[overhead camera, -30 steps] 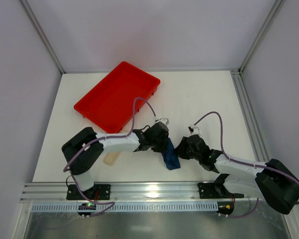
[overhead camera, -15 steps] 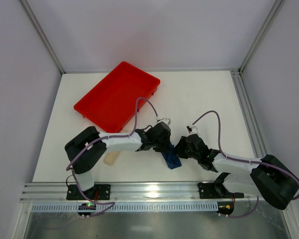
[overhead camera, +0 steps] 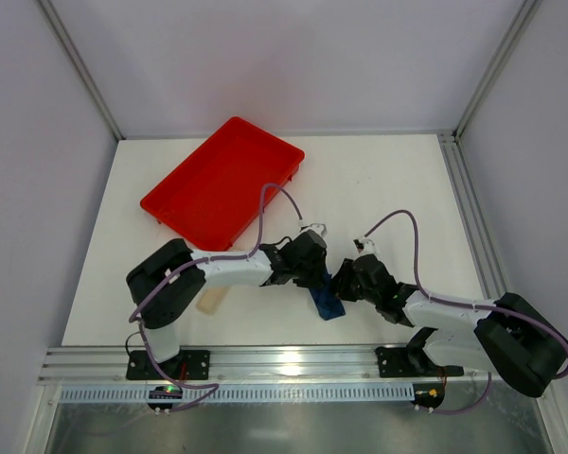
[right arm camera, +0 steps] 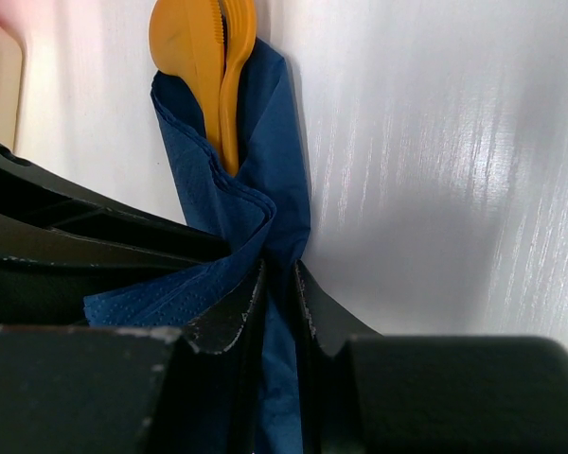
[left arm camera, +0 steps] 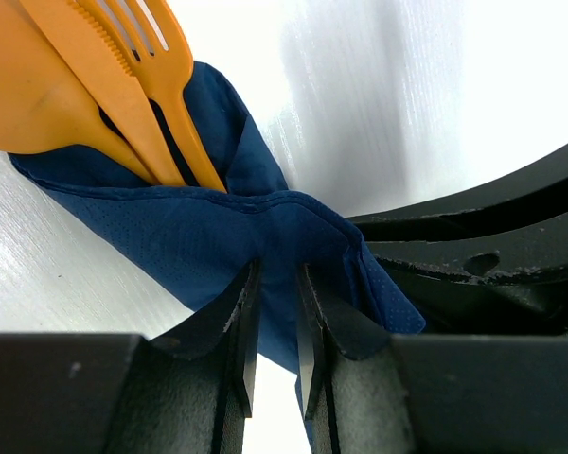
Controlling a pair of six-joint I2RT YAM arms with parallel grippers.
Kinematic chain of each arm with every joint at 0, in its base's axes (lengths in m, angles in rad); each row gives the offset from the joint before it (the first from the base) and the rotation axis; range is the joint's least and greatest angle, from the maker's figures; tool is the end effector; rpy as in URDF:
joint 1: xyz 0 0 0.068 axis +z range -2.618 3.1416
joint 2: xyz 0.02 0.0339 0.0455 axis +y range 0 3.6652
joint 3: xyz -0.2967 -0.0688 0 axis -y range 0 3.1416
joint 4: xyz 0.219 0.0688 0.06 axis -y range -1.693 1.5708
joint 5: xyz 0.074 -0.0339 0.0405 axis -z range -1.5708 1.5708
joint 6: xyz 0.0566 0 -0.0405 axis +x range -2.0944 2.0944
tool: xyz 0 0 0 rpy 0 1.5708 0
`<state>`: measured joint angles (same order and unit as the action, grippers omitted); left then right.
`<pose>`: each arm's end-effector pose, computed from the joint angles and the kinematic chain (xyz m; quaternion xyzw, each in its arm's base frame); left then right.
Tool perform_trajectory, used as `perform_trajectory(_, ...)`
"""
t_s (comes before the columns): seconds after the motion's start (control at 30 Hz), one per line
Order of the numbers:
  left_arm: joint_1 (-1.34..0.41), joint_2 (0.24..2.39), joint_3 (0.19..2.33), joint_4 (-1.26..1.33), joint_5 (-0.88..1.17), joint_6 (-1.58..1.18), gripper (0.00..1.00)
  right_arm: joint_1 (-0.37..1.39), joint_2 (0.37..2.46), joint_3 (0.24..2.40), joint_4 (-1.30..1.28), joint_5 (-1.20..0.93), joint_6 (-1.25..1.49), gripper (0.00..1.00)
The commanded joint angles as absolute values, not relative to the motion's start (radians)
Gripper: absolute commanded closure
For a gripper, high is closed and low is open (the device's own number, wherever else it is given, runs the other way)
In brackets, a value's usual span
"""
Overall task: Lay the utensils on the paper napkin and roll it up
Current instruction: Roll the napkin at the center of the board.
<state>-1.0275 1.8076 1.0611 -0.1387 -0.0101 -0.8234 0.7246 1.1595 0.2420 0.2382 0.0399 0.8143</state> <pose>0.1937 -0.3197 0.1962 0.0943 0.9371 -0.2657 0.2060 0.1391 0.1201 0.1660 0.0490 0.9008 0.2870 0.3221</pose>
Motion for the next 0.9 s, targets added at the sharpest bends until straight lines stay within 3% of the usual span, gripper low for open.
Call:
perform_trajectory(0.0,-1.032,1.796,1.083,-0.109,-0.015,-0.801,0.74,0.732,1.178,0.235,0.218,0.037,0.793,0.81)
perform_trajectory(0.23,-1.032,1.824,1.083,-0.104,-0.018,-0.778,0.73,0.732,1.166,0.258,0.172,0.037,0.755,0.75)
perform_trajectory(0.33,-1.032,1.850,1.091,-0.118,-0.020,-0.778,0.73,0.732,1.100,0.290,0.071,0.057,0.717,0.68)
perform_trajectory(0.47,-1.032,1.871,1.101,-0.126,-0.017,-0.781,0.73,0.730,0.985,0.301,-0.049,0.078,0.696,0.67)
perform_trajectory(0.6,-1.032,1.893,1.118,-0.140,-0.012,-0.781,0.73,0.732,0.917,0.272,-0.048,0.031,0.706,0.70)
perform_trajectory(0.87,-1.032,1.921,1.146,-0.176,-0.011,-0.787,0.73,0.733,0.760,0.198,0.046,-0.100,0.658,0.62)
